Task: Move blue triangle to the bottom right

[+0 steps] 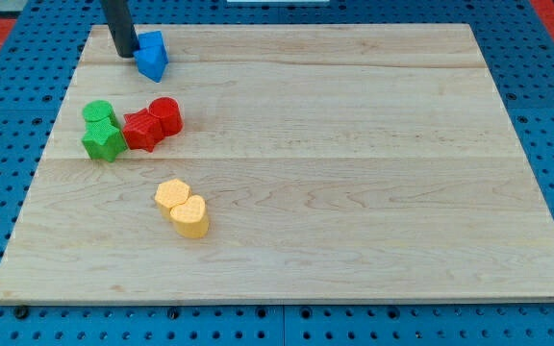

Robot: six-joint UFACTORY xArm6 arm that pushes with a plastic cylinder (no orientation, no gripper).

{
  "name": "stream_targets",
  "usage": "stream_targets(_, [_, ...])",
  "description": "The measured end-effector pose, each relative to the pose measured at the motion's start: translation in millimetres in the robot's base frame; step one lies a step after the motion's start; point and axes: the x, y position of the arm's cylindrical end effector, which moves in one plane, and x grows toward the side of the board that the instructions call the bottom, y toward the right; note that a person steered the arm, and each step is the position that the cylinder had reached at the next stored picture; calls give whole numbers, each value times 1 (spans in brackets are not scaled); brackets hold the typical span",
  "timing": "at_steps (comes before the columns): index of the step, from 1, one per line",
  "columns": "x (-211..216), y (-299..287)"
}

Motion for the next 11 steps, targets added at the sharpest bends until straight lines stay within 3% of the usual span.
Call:
stream_targets(2, [45,75])
stream_targets(5, [102,288])
stream_targets(6, [147,333])
stream_targets(7, [123,343])
stream_targets(8, [129,369])
stream_targets(11, [257,411])
